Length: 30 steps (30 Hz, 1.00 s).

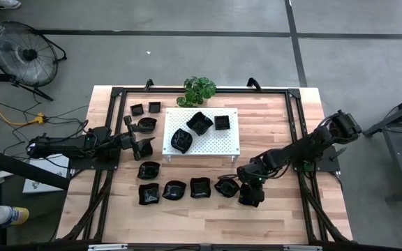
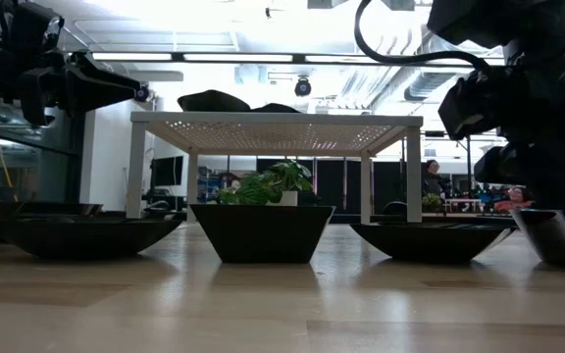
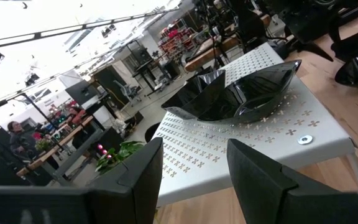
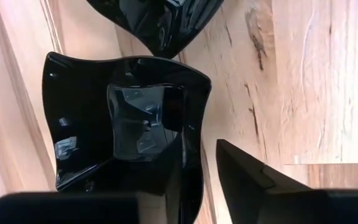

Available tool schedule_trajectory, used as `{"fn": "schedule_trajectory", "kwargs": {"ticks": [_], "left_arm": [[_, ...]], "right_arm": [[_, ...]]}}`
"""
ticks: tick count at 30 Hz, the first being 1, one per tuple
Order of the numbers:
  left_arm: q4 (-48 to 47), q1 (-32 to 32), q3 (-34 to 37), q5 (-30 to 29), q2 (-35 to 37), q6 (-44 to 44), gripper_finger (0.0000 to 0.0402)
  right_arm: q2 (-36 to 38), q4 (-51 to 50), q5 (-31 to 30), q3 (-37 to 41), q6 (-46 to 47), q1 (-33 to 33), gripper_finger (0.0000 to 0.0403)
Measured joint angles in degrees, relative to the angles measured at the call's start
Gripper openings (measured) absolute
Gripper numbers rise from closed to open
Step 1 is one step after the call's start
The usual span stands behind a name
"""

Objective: Pick & Place Mini shaped plates
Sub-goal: Stack the distorted square plate on top of the distorted square plate on the shelf

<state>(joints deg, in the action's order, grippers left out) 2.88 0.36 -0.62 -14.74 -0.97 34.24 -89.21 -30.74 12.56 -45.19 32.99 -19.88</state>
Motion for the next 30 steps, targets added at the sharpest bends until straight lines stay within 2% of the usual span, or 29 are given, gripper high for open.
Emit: {"fn": "schedule_trajectory", "kwargs": {"ticks": [12, 30], "left_arm": [[0.0, 0.0, 0.0, 0.0, 0.0, 0.0, 0.0175], [0.0, 0.0, 0.0, 0.3, 0.0, 0.0, 0.0175]], "right_arm": [[3.2, -0.5, 2.2, 0.0, 0.0, 0.0, 0.0006], [3.5, -1.8, 2.9, 0.0, 3.2, 0.0, 0.0001]]}}
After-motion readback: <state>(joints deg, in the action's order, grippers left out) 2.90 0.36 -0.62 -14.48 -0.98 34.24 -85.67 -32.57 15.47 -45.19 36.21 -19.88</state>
